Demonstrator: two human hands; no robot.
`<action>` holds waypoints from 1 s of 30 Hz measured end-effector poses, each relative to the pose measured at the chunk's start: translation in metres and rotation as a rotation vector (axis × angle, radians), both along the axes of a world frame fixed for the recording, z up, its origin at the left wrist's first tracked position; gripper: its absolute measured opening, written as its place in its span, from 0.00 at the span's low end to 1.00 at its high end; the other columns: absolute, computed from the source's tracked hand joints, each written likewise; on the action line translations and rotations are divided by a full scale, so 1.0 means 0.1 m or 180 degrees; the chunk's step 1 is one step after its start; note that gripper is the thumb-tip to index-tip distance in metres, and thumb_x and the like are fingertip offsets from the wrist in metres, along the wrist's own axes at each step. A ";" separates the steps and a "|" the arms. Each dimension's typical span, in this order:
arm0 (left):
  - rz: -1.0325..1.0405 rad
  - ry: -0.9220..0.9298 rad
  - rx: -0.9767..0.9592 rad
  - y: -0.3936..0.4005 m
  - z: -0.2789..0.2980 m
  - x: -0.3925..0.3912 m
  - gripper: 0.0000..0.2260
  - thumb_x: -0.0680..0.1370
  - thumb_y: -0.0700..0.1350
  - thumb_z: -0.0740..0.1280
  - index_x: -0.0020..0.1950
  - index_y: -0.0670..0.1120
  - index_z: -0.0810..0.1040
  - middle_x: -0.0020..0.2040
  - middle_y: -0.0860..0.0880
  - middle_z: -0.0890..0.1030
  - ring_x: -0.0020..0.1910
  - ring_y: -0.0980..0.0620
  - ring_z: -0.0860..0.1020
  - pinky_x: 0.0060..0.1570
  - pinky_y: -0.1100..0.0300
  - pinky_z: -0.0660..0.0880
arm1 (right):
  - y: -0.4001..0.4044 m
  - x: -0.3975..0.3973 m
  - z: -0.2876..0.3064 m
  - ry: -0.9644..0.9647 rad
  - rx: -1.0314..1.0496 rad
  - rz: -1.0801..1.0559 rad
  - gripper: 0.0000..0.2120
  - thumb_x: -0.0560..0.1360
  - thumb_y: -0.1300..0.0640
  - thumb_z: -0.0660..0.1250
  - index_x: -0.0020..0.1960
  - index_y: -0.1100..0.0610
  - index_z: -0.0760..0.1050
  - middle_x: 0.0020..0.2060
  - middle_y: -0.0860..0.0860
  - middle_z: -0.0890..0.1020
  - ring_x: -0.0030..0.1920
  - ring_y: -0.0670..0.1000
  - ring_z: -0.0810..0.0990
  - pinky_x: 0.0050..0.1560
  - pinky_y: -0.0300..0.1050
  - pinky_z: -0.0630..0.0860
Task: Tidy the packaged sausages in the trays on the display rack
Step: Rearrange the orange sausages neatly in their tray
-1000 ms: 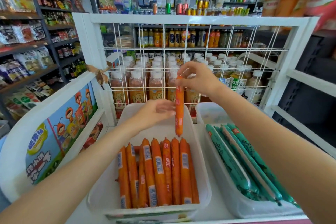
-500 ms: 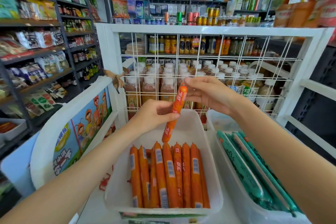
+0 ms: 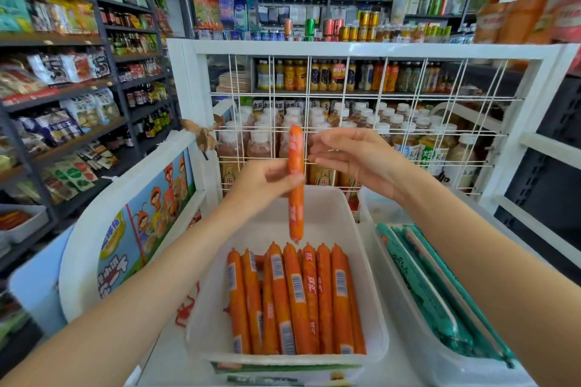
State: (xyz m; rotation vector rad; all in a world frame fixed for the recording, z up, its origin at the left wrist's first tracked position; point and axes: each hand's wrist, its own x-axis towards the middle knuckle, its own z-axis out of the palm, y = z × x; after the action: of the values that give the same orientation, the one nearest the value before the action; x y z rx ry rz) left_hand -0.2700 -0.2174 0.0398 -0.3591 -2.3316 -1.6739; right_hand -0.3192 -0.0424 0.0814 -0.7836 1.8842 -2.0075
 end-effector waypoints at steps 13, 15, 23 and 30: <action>0.0245 -0.1477 0.0857 0.11 -0.11 -0.04 0.13 0.74 0.41 0.68 0.57 0.38 0.76 0.47 0.42 0.82 0.42 0.50 0.83 0.42 0.62 0.80 | 0.11 0.19 -0.03 0.1452 0.2744 0.0565 0.19 0.72 0.51 0.68 0.62 0.53 0.73 0.51 0.44 0.79 0.49 0.44 0.80 0.51 0.41 0.78; -0.0140 -0.1849 0.0293 0.25 -0.21 0.04 0.17 0.73 0.39 0.69 0.60 0.39 0.71 0.47 0.42 0.82 0.39 0.50 0.83 0.38 0.62 0.80 | 0.20 0.09 -0.13 0.1531 0.2932 0.0096 0.18 0.74 0.51 0.66 0.62 0.55 0.72 0.54 0.49 0.79 0.51 0.51 0.79 0.52 0.45 0.77; 0.0216 -0.0946 -0.2290 -0.14 -0.29 -0.04 0.13 0.77 0.44 0.65 0.61 0.45 0.74 0.52 0.49 0.80 0.49 0.56 0.77 0.52 0.60 0.76 | -0.03 -0.01 -0.52 0.1315 0.4063 0.0806 0.13 0.78 0.61 0.58 0.62 0.56 0.73 0.58 0.51 0.77 0.53 0.48 0.78 0.58 0.43 0.74; 0.0124 -0.1004 -0.4590 -0.51 -0.40 0.06 0.16 0.76 0.49 0.63 0.64 0.54 0.72 0.68 0.48 0.69 0.69 0.48 0.63 0.69 0.49 0.59 | -0.81 -0.04 -0.76 0.1864 0.3816 0.0970 0.12 0.75 0.52 0.64 0.55 0.56 0.77 0.54 0.51 0.80 0.54 0.49 0.76 0.61 0.46 0.70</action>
State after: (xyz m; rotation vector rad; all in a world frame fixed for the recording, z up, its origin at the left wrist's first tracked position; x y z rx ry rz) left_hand -0.2644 -0.2685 0.0000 -0.2541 -3.3078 0.2861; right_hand -0.3231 -0.1233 0.0059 -1.1665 2.5133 -0.2384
